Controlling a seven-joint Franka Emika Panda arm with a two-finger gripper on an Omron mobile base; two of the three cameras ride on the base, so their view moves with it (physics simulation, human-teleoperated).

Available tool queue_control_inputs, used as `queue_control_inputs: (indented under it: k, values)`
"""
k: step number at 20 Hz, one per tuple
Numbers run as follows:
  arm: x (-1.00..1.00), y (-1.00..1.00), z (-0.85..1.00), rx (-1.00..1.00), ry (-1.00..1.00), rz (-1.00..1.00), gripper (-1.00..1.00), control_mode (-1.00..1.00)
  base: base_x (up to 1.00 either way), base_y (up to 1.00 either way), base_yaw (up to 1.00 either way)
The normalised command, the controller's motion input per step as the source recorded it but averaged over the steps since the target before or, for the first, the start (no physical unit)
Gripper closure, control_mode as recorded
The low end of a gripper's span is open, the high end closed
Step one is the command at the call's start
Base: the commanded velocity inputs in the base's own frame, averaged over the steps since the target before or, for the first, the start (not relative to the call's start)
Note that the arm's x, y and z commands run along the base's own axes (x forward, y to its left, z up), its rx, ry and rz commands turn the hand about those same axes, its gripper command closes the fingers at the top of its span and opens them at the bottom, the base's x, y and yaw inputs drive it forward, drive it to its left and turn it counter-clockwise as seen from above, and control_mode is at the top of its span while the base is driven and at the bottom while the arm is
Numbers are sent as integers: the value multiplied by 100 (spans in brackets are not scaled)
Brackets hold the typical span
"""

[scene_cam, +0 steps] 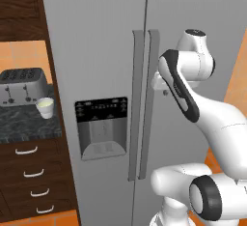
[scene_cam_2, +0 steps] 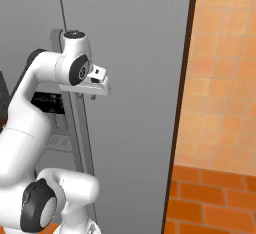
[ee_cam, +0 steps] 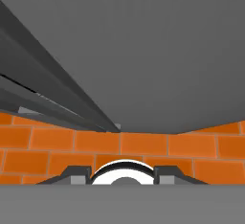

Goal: Grab a lemon wedge from the fridge and one ice cube from the ice bowl, and put them in the glass of lemonade.

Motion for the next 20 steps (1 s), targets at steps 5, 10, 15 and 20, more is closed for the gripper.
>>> queue_control_inputs:
  k: [5, 10, 15, 20]
  values:
    - [-9, 0, 0, 0, -1, 0, -100, -100, 0, 0, 0]
    - [-9, 4, -1, 0, 2, 0, -100, 100, -26, 52, 7]
    - [0, 0, 0, 0, 0, 0, -100, 100, -7, 100, 11]
    - [0, 0, 0, 0, 0, 0, -100, 100, 18, 100, 6]
